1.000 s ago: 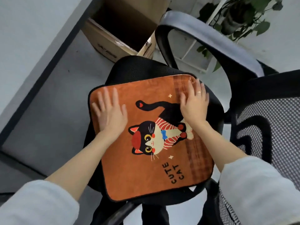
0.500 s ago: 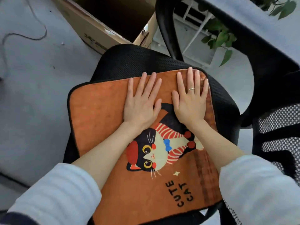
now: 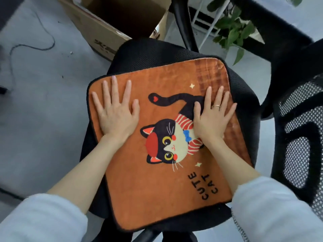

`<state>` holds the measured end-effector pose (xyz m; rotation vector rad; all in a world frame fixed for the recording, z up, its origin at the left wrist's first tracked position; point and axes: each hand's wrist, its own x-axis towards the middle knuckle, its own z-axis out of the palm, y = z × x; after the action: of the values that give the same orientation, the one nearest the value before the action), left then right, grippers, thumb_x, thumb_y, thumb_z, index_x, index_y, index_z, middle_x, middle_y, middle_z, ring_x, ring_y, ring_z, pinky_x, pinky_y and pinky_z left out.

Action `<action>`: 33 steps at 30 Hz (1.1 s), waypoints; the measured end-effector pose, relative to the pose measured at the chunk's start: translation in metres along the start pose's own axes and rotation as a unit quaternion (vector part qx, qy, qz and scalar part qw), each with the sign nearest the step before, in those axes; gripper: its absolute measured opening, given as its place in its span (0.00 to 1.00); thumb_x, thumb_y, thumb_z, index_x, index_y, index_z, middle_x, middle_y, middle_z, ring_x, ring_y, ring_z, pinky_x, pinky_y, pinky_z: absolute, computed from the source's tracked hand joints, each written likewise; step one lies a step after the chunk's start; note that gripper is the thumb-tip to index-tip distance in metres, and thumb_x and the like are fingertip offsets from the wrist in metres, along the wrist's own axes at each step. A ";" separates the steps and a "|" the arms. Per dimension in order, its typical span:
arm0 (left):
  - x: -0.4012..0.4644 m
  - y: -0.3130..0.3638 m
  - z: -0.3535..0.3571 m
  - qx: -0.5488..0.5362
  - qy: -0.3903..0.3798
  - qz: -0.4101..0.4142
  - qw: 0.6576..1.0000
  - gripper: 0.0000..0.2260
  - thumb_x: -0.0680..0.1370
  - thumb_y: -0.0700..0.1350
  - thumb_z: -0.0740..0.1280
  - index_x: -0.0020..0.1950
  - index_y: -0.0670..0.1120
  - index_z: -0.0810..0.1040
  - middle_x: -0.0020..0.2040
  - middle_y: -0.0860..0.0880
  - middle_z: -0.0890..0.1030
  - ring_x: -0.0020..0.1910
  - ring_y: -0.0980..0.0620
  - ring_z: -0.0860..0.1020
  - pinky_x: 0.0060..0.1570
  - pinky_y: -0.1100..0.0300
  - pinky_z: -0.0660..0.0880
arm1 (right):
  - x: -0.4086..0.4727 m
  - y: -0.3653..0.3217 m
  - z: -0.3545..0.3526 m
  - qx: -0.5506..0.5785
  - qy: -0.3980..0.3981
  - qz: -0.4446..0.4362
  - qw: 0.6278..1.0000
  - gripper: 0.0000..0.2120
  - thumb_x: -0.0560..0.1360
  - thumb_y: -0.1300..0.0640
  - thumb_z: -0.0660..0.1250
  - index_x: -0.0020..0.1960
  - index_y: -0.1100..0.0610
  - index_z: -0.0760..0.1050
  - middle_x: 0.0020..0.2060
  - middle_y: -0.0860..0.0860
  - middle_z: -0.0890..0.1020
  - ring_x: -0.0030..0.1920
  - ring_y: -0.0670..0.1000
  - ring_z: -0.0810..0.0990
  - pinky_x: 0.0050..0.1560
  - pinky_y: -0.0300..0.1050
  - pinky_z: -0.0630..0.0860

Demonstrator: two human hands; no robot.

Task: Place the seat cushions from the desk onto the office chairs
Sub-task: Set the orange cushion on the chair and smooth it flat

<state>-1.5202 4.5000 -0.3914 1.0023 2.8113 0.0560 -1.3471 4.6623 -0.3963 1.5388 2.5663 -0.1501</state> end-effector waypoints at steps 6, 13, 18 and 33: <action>-0.044 0.029 -0.013 -0.057 0.012 0.082 0.995 0.25 0.80 0.53 0.50 0.77 0.53 0.50 0.78 0.44 0.49 0.77 0.42 0.46 0.71 0.37 0.40 | -0.049 -0.011 -0.006 0.089 0.018 -0.083 0.992 0.26 0.80 0.45 0.46 0.77 0.48 0.52 0.77 0.53 0.53 0.77 0.55 0.49 0.74 0.64 0.43; -0.101 0.049 0.023 0.028 -0.030 0.195 0.980 0.24 0.79 0.54 0.47 0.76 0.54 0.55 0.77 0.46 0.56 0.76 0.43 0.52 0.71 0.36 0.45 | -0.102 0.006 0.023 0.023 0.002 -0.092 0.996 0.25 0.79 0.47 0.47 0.76 0.50 0.54 0.76 0.54 0.57 0.77 0.55 0.54 0.73 0.60 0.45; -0.098 0.055 0.017 0.037 -0.041 0.189 0.980 0.24 0.80 0.54 0.46 0.76 0.54 0.54 0.77 0.46 0.54 0.76 0.43 0.50 0.70 0.37 0.42 | -0.092 0.008 0.015 0.021 -0.037 -0.109 0.993 0.25 0.80 0.47 0.45 0.77 0.48 0.51 0.77 0.52 0.51 0.77 0.54 0.47 0.72 0.59 0.36; -0.169 0.032 0.025 0.039 -0.079 0.387 0.918 0.25 0.78 0.59 0.52 0.75 0.57 0.55 0.77 0.47 0.54 0.76 0.44 0.54 0.70 0.33 0.48 | -0.143 0.059 0.025 0.022 -0.007 0.095 0.995 0.27 0.78 0.43 0.46 0.76 0.48 0.54 0.77 0.52 0.54 0.77 0.56 0.51 0.72 0.66 0.44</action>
<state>-1.3674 4.4179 -0.3906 1.9669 2.1168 -0.0459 -1.2269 4.5618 -0.3964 1.7796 2.4052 -0.1969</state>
